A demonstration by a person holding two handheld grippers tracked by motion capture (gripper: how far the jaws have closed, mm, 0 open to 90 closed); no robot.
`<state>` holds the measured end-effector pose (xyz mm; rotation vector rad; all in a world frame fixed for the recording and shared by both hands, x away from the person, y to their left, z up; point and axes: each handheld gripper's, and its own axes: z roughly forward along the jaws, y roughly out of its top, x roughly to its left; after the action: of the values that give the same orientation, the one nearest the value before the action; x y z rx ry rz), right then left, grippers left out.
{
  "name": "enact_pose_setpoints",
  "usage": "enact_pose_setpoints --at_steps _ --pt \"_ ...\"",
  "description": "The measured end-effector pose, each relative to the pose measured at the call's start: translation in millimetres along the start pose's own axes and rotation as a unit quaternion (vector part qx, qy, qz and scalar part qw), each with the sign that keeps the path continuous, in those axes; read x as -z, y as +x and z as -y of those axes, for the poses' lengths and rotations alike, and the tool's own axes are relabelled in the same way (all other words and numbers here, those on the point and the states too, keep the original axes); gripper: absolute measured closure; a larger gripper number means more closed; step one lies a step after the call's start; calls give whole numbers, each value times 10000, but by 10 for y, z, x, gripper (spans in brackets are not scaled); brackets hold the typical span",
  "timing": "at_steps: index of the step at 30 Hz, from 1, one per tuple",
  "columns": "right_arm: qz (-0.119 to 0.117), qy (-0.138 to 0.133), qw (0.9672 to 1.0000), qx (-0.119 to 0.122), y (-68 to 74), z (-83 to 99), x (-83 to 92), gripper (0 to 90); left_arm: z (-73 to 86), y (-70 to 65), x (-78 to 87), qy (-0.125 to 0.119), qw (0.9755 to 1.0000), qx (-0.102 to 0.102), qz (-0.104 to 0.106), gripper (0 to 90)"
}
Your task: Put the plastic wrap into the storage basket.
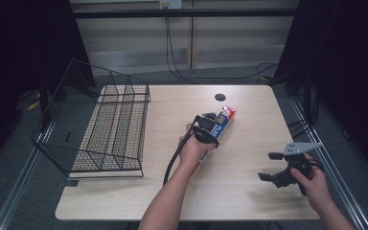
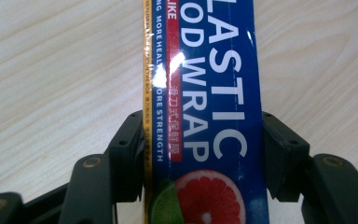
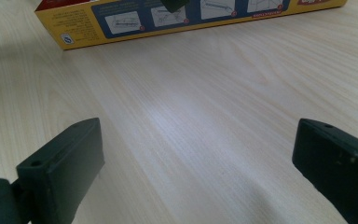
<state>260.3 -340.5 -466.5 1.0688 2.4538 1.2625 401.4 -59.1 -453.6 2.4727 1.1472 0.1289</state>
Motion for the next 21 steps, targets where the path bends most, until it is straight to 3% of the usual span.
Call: enact_pose_setpoints --at_steps 1,3,8,10,21 --pt "-1 2 10000 0 2 -1 1 20 -4 10 12 53 10000 -21 20 422" --pt "-1 -2 10000 8 2 0 3 20 4 23 34 82 9998 130 144 427" --pt "9 -11 10000 -2 -8 1 3 20 13 57 118 137 9994 112 306 434" --pt "15 -27 10000 -14 -8 -3 3 20 16 95 164 152 9988 208 408 435" --pt "11 -46 10000 -26 -8 -5 12 20 63 265 397 333 9985 367 254 437"
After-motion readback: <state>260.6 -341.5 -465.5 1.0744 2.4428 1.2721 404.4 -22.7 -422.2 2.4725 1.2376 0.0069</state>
